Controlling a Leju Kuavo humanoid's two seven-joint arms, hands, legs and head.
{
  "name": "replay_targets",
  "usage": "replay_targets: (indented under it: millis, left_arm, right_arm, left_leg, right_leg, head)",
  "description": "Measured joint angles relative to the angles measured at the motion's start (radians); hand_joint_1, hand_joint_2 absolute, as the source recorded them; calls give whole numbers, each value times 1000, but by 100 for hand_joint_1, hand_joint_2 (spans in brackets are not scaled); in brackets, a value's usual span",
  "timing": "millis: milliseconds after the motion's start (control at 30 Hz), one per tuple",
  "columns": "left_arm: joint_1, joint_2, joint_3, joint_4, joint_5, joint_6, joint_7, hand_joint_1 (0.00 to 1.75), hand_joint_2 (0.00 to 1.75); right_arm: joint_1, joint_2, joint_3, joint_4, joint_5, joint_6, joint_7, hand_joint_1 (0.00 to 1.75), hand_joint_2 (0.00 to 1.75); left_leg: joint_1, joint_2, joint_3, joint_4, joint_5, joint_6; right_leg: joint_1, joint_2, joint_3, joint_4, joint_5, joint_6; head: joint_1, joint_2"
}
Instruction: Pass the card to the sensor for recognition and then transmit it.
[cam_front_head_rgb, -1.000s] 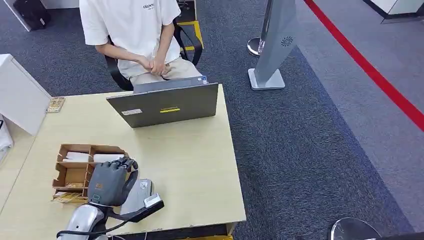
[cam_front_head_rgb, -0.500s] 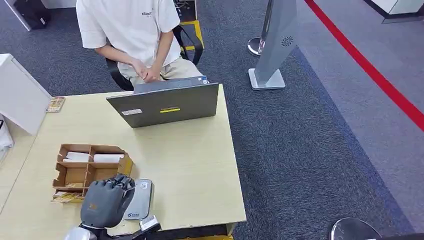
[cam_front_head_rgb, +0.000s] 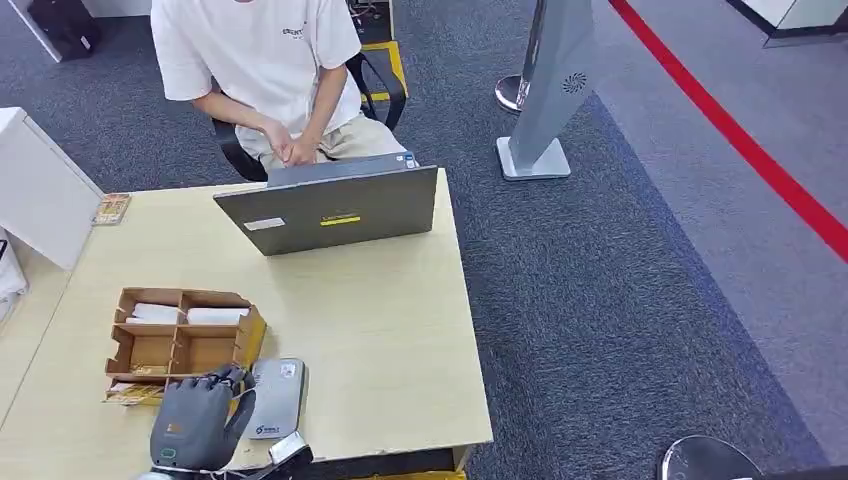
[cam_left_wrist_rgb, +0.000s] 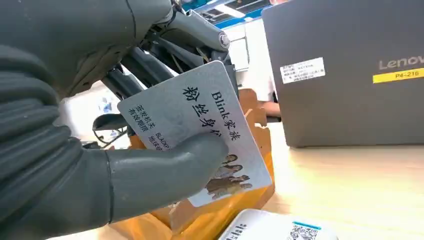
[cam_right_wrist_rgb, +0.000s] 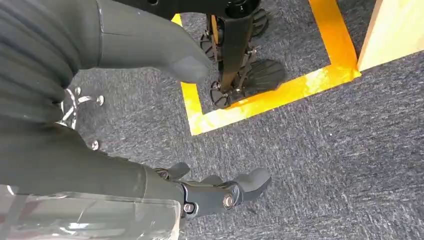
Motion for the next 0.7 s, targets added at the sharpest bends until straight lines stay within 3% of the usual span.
replay_targets:
  millis: [267, 700]
  left_arm:
    - [-2, -10, 31, 48, 3, -16, 32, 175, 175]
    - [-31, -39, 89, 167, 2, -52, 31, 175, 175]
  right_arm:
    - [0, 0, -1, 0, 23, 3, 14, 0, 175]
    - [-3, 2, -1, 0, 54, 8, 17, 0, 175]
  left_leg:
    - [0, 0, 0, 0, 0, 0]
    - [0, 0, 0, 0, 0, 0]
  right_leg:
    - [0, 0, 0, 0, 0, 0]
    - [0, -1, 0, 0, 0, 0]
  head:
    - [0, 0]
    - [0, 0]
